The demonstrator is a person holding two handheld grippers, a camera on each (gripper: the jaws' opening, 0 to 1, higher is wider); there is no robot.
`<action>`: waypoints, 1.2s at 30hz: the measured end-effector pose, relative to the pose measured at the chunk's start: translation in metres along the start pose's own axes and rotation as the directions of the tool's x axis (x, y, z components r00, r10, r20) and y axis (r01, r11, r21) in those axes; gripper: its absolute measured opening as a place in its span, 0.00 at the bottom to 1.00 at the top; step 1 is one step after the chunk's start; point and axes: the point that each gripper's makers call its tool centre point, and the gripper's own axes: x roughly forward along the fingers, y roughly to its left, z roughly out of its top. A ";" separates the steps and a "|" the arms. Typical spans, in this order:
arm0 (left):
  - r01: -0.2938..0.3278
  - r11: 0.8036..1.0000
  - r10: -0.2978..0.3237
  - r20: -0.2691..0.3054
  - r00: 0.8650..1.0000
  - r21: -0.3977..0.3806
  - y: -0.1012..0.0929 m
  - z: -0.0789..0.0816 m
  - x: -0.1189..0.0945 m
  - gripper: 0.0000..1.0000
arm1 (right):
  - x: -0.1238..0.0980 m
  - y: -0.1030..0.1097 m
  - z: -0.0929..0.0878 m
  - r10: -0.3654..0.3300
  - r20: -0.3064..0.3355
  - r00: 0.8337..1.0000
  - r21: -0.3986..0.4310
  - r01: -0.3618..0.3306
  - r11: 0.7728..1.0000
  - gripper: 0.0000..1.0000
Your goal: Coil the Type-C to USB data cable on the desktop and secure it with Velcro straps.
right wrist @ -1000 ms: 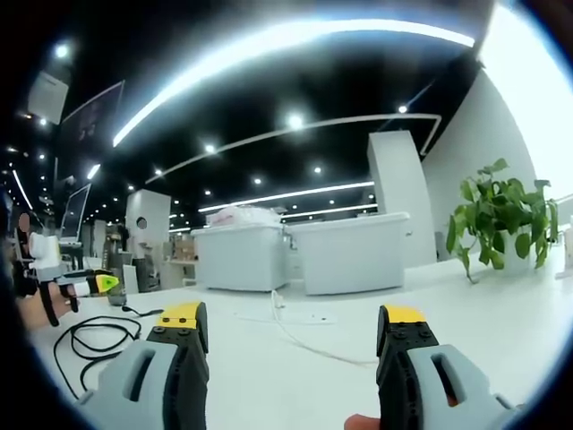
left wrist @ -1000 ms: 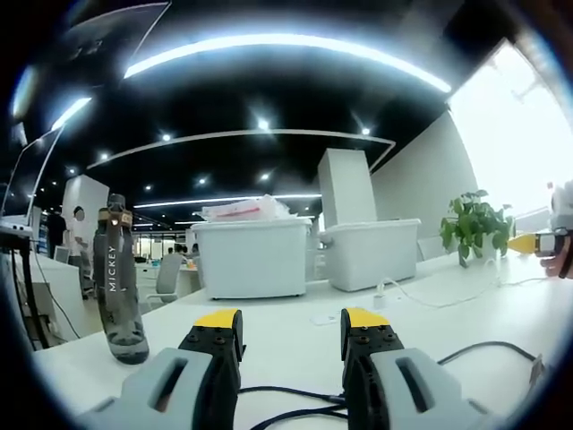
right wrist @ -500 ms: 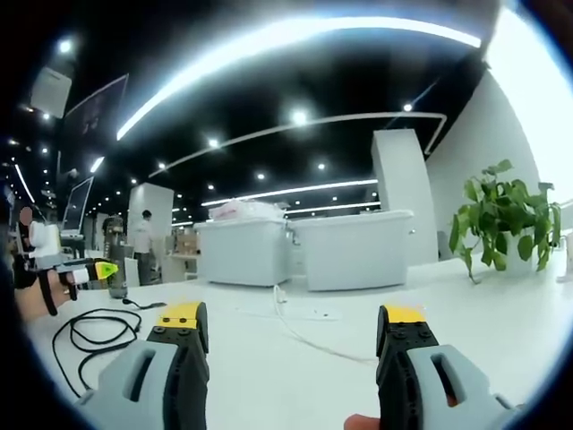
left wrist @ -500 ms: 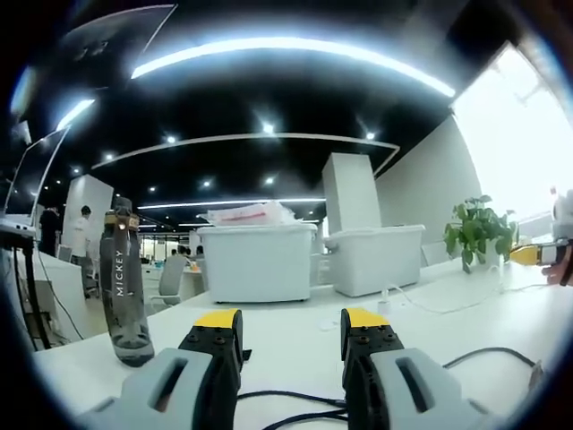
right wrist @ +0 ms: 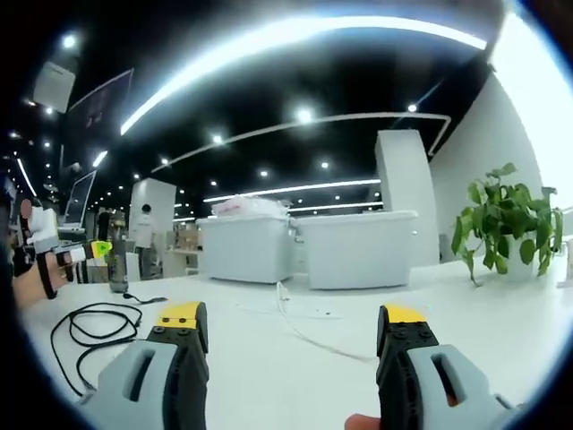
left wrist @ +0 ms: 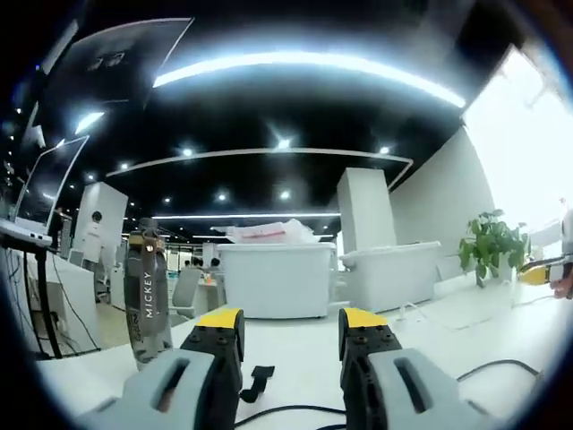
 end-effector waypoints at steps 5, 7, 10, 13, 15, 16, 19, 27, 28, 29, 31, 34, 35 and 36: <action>-0.046 0.999 0.047 0.049 0.998 -0.016 0.022 0.015 0.000 0.43 | 0.004 0.013 0.000 0.076 0.019 0.997 0.046 -0.076 0.996 0.79; -0.069 0.997 0.070 0.070 0.995 -0.017 0.032 0.023 0.000 0.43 | 0.005 0.018 0.000 0.096 0.018 0.995 0.025 -0.096 0.995 0.79; -0.080 0.997 0.081 0.104 0.991 -0.009 0.043 0.034 0.001 0.43 | 0.006 0.026 0.002 0.125 0.015 0.992 0.008 -0.125 0.992 0.78; -0.075 0.997 0.074 0.105 0.992 0.007 0.050 0.034 0.006 0.43 | 0.008 0.042 0.002 0.180 -0.003 0.984 -0.016 -0.180 0.984 0.77; -0.051 0.998 0.048 0.107 0.993 0.024 0.051 0.032 0.010 0.43 | 0.010 0.054 0.002 0.211 -0.011 0.977 -0.025 -0.211 0.977 0.77; -0.036 0.998 0.031 0.104 0.994 0.044 0.050 0.030 0.010 0.43 | 0.011 0.060 0.002 0.224 -0.013 0.975 -0.028 -0.224 0.974 0.77; -0.010 0.996 0.001 0.100 0.995 0.088 0.052 0.023 0.010 0.43 | 0.014 0.083 -0.002 0.284 -0.041 0.958 0.002 -0.285 0.959 0.74; 0.020 0.992 -0.033 0.098 0.995 0.124 0.063 0.017 0.009 0.41 | 0.030 0.132 -0.018 0.397 -0.123 0.910 0.042 -0.395 0.918 0.72; 0.024 0.994 -0.035 0.095 0.995 0.111 0.063 0.015 0.010 0.41 | 0.031 0.138 -0.019 0.406 -0.128 0.905 0.026 -0.406 0.913 0.72; 0.025 0.994 -0.034 0.090 0.995 0.104 0.062 0.014 0.009 0.41 | 0.033 0.143 -0.019 0.412 -0.131 0.902 0.022 -0.413 0.911 0.72; 0.037 0.991 -0.046 0.072 0.996 0.126 0.057 0.008 0.010 0.41 | 0.036 0.152 -0.019 0.428 -0.132 0.894 0.023 -0.429 0.903 0.70; 0.051 0.988 -0.061 0.064 0.996 0.149 0.049 0.001 0.010 0.41 | 0.043 0.160 -0.018 0.440 -0.123 0.890 0.037 -0.439 0.898 0.68; 0.060 0.988 -0.070 0.061 0.996 0.143 0.047 -0.001 0.011 0.41 | 0.045 0.161 -0.018 0.441 -0.123 0.889 0.042 -0.440 0.897 0.68; 0.066 0.988 -0.075 0.060 0.995 0.141 0.046 -0.002 0.012 0.41 | 0.047 0.162 -0.019 0.443 -0.126 0.888 0.045 -0.441 0.896 0.68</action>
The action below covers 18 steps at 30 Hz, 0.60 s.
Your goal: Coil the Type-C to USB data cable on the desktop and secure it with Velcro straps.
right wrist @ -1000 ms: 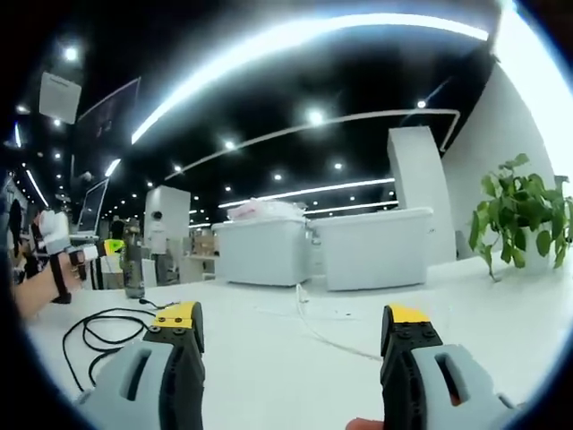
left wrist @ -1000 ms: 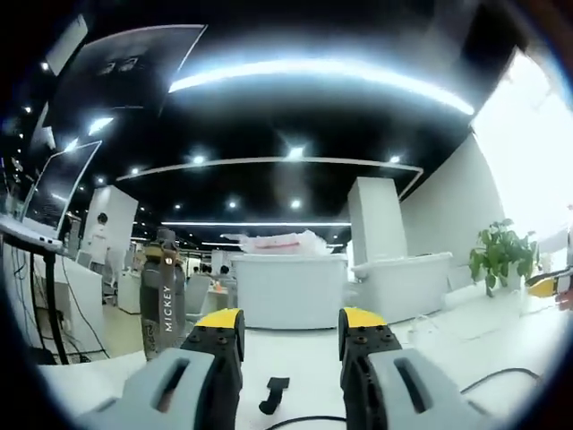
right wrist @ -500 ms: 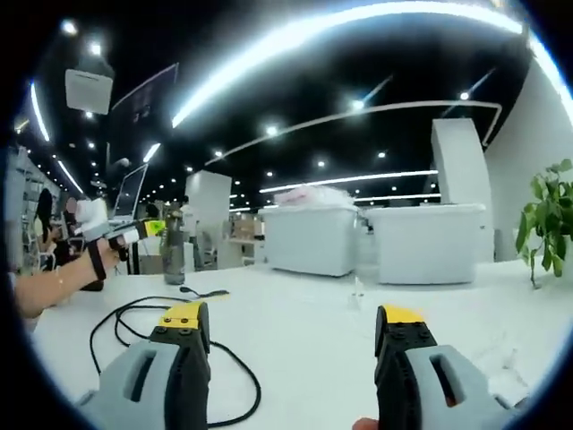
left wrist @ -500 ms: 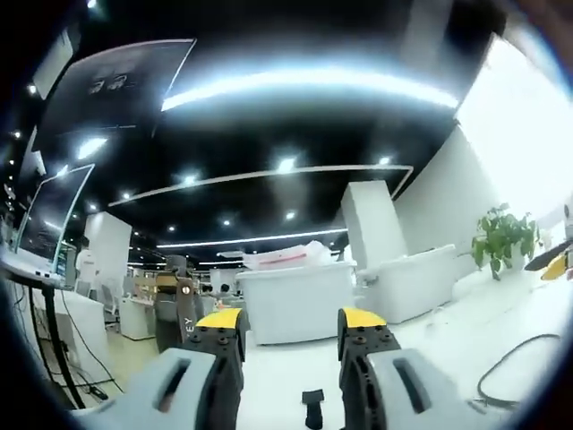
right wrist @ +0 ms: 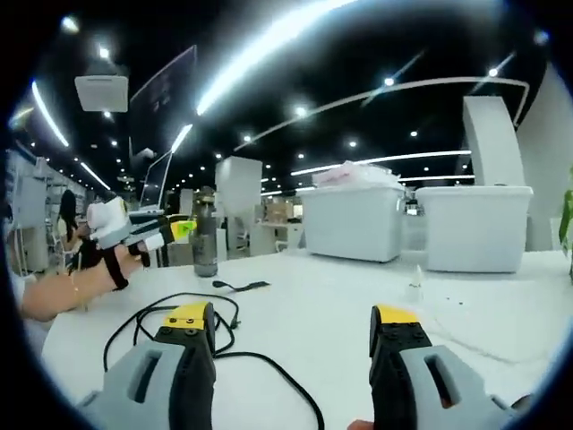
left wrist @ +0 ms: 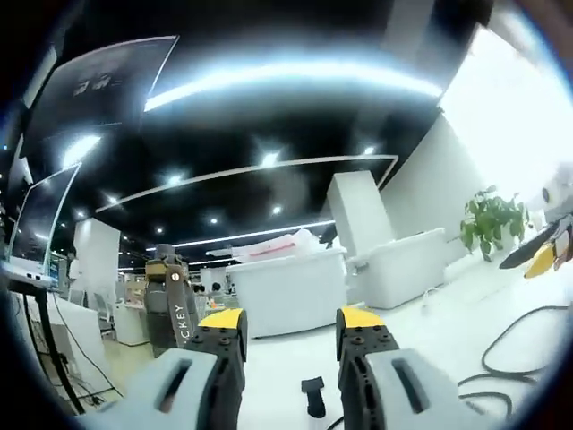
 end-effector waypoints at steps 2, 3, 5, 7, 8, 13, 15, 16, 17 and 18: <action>0.002 1.000 -0.002 -0.001 1.000 0.006 -0.002 -0.001 0.000 0.41 | 0.004 0.001 -0.004 0.004 -0.015 1.000 -0.007 -0.004 1.000 0.68; 0.000 1.000 0.000 -0.003 1.000 0.007 -0.001 -0.002 0.001 0.41 | 0.005 0.001 -0.006 0.005 -0.023 1.000 -0.012 -0.005 1.000 0.66; 0.001 1.000 -0.001 -0.004 1.000 -0.014 -0.003 -0.002 0.000 0.41 | 0.008 0.004 -0.009 0.015 -0.031 0.999 -0.015 -0.015 1.000 0.63; 0.002 1.000 -0.003 -0.008 1.000 -0.022 -0.003 -0.003 0.000 0.41 | 0.011 0.010 -0.012 0.038 -0.037 0.999 -0.018 -0.039 0.999 0.59; 0.003 1.000 -0.003 -0.012 1.000 -0.015 -0.004 -0.004 0.000 0.41 | 0.014 0.015 -0.015 0.059 -0.044 0.997 -0.028 -0.061 0.998 0.58; 0.006 1.000 -0.006 -0.014 1.000 -0.005 -0.005 -0.003 -0.001 0.41 | 0.028 0.040 -0.035 0.130 -0.123 0.984 -0.060 -0.138 0.989 0.43; 0.001 1.000 -0.001 -0.012 1.000 -0.013 -0.003 -0.002 -0.001 0.41 | 0.035 0.048 -0.040 0.148 -0.141 0.979 -0.053 -0.157 0.986 0.41; -0.004 1.000 0.004 -0.010 1.000 -0.019 -0.001 -0.002 -0.001 0.41 | 0.038 0.052 -0.044 0.158 -0.158 0.975 -0.051 -0.167 0.985 0.40; -0.007 1.000 0.007 -0.008 1.000 -0.022 0.000 -0.001 -0.001 0.41 | 0.040 0.056 -0.047 0.166 -0.171 0.971 -0.049 -0.176 0.983 0.38; -0.011 1.000 0.010 -0.009 1.000 -0.024 0.001 -0.001 -0.002 0.41 | 0.043 0.060 -0.049 0.170 -0.178 0.969 -0.046 -0.181 0.982 0.36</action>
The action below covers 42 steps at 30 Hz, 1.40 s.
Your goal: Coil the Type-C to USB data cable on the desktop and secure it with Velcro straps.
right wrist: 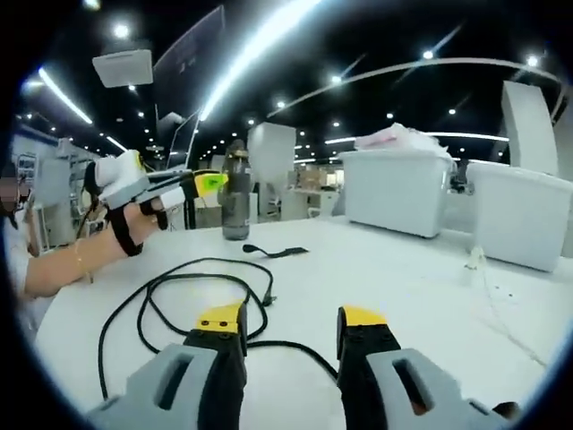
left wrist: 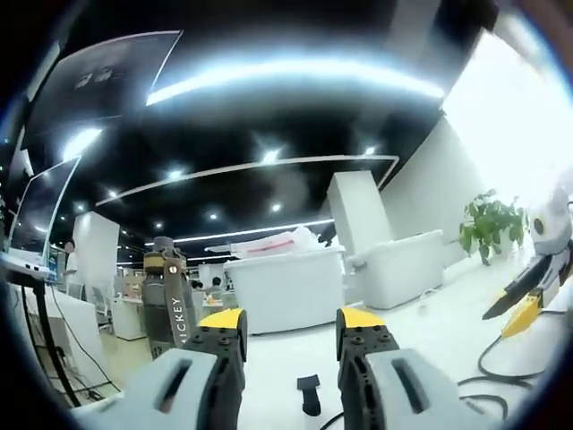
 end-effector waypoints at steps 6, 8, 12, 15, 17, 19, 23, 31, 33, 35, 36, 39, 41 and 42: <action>0.008 1.000 -0.008 -0.011 1.000 -0.002 -0.003 -0.004 0.000 0.41 | 0.026 0.031 -0.011 0.088 -0.058 0.994 0.040 -0.086 0.996 0.29; 0.010 1.000 -0.010 -0.011 1.000 -0.002 -0.004 -0.004 0.000 0.41 | 0.037 0.042 -0.014 0.116 -0.076 0.990 0.057 -0.112 0.992 0.29; 0.009 1.000 -0.009 -0.008 1.000 -0.007 -0.003 -0.003 -0.001 0.41 | 0.054 0.056 -0.020 0.136 -0.111 0.984 0.032 -0.133 0.991 0.29; 0.000 1.000 0.000 -0.009 1.000 -0.017 0.001 -0.003 -0.001 0.41 | 0.063 0.059 -0.023 0.139 -0.133 0.981 0.034 -0.136 0.990 0.25; -0.007 0.999 0.007 -0.008 1.000 -0.033 0.004 -0.002 -0.002 0.41 | 0.069 0.060 -0.024 0.138 -0.149 0.979 0.028 -0.135 0.990 0.25; -0.012 0.999 0.012 -0.005 1.000 -0.046 0.006 -0.001 -0.003 0.41 | 0.071 0.062 -0.028 0.136 -0.170 0.976 0.020 -0.135 0.991 0.22; -0.016 0.998 0.016 0.009 1.000 -0.062 0.007 0.003 -0.004 0.41 | 0.077 0.062 -0.031 0.127 -0.201 0.971 0.019 -0.126 0.992 0.17; -0.007 0.998 0.008 0.013 1.000 -0.068 0.003 0.005 -0.006 0.41 | 0.079 0.060 -0.030 0.103 -0.208 0.973 -0.052 -0.116 0.992 0.04; -0.006 0.997 0.007 0.013 1.000 -0.071 0.003 0.005 -0.006 0.41 | 0.078 0.060 -0.030 0.091 -0.211 0.973 -0.076 -0.110 0.991 0.03; -0.003 0.997 0.004 0.012 1.000 -0.076 0.003 0.005 -0.006 0.41 | 0.076 0.059 -0.030 0.083 -0.215 0.973 -0.107 -0.108 0.988 0.02; -0.001 0.997 0.002 0.012 1.000 -0.079 0.002 0.005 -0.006 0.41 | 0.074 0.059 -0.030 0.081 -0.215 0.973 -0.121 -0.109 0.987 0.02; 0.008 0.997 -0.007 0.012 1.000 -0.082 -0.001 0.005 -0.006 0.41 | 0.066 0.050 -0.016 0.043 -0.155 0.987 -0.170 -0.070 0.983 0.01; 0.018 0.996 -0.017 0.015 1.000 -0.086 -0.003 0.005 -0.005 0.41 | 0.057 0.042 -0.003 0.013 -0.106 0.994 -0.187 -0.033 0.982 0.01; 0.024 0.996 -0.022 0.017 1.000 -0.089 -0.005 0.006 -0.006 0.41 | 0.051 0.037 0.003 -0.002 -0.081 0.997 -0.183 -0.012 0.983 0.01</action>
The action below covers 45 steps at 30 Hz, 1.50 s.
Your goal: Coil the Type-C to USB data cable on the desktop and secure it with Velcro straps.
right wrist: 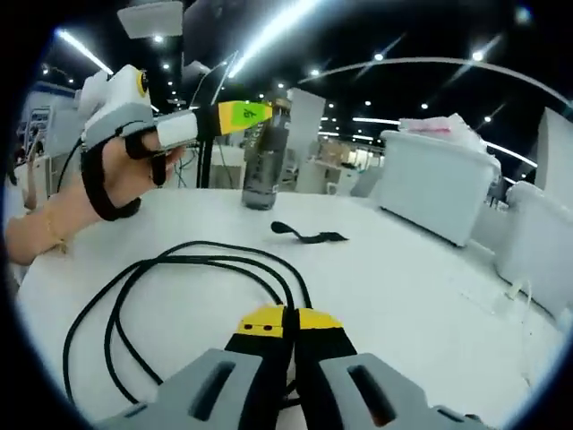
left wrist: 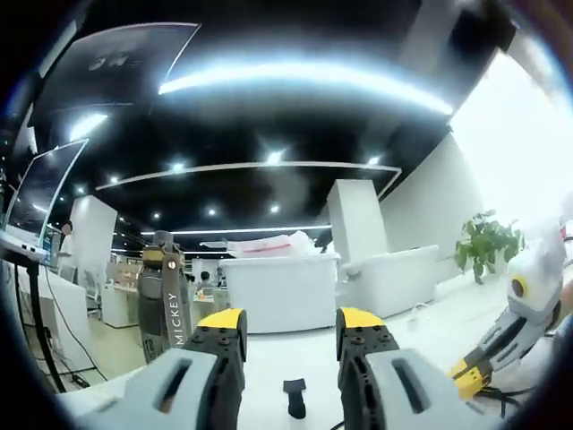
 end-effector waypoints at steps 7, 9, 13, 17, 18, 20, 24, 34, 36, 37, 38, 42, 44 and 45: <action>0.161 0.981 -0.155 0.056 0.986 -0.106 -0.036 0.010 0.003 0.42 | -0.063 -0.049 0.030 -0.169 0.129 0.977 -0.072 0.179 0.981 0.01; 0.257 0.961 -0.250 0.084 0.965 -0.101 -0.056 0.017 0.002 0.42 | -0.086 -0.065 0.037 -0.223 0.160 0.962 -0.096 0.240 0.966 0.01; 0.389 0.919 -0.380 0.106 0.919 -0.072 -0.097 0.029 -0.001 0.42 | -0.128 -0.090 0.046 -0.297 0.217 0.930 -0.113 0.327 0.938 0.01; 0.515 0.853 -0.507 0.106 0.856 -0.078 -0.160 0.036 -0.001 0.42 | -0.157 -0.102 0.054 -0.306 0.275 0.911 -0.147 0.354 0.924 0.01; 0.541 0.840 -0.538 0.078 0.840 -0.039 -0.176 0.033 0.000 0.42 | -0.161 -0.103 0.055 -0.300 0.287 0.910 -0.154 0.353 0.923 0.01; 0.577 0.816 -0.577 0.036 0.816 0.020 -0.203 0.030 0.002 0.42 | -0.166 -0.101 0.057 -0.281 0.310 0.908 -0.168 0.343 0.924 0.01; 0.620 0.784 -0.621 0.035 0.783 0.036 -0.236 0.028 0.004 0.42 | -0.171 -0.085 0.053 -0.215 0.344 0.914 -0.213 0.299 0.930 0.01; 0.623 0.759 -0.631 -0.022 0.776 0.191 -0.242 0.005 -0.025 0.09 | -0.173 -0.050 0.047 -0.074 0.360 0.930 -0.268 0.179 0.947 0.01; 0.629 0.753 -0.635 -0.035 0.771 0.193 -0.241 0.002 -0.027 0.07 | -0.171 -0.045 0.048 -0.055 0.369 0.928 -0.235 0.150 0.960 0.01; 0.625 0.748 -0.630 -0.061 0.775 0.222 -0.241 -0.003 -0.026 0.06 | -0.171 -0.044 0.047 -0.050 0.364 0.930 -0.232 0.142 0.962 0.01; 0.621 0.740 -0.625 -0.078 0.777 0.258 -0.240 -0.006 -0.025 0.06 | -0.171 -0.044 0.047 -0.049 0.367 0.929 -0.226 0.141 0.964 0.01; 0.604 0.751 -0.613 -0.057 0.788 0.268 -0.240 0.001 -0.025 0.05 | -0.178 -0.048 0.055 -0.054 0.461 0.886 -0.021 0.072 0.997 0.03; 0.582 0.765 -0.592 -0.057 0.804 0.275 -0.234 0.003 -0.024 0.05 | -0.187 -0.064 0.061 -0.109 0.509 0.854 0.121 0.054 0.991 0.03; 0.570 0.770 -0.580 -0.055 0.813 0.287 -0.230 0.003 -0.022 0.05 | -0.191 -0.074 0.060 -0.138 0.506 0.851 0.189 0.047 0.981 0.04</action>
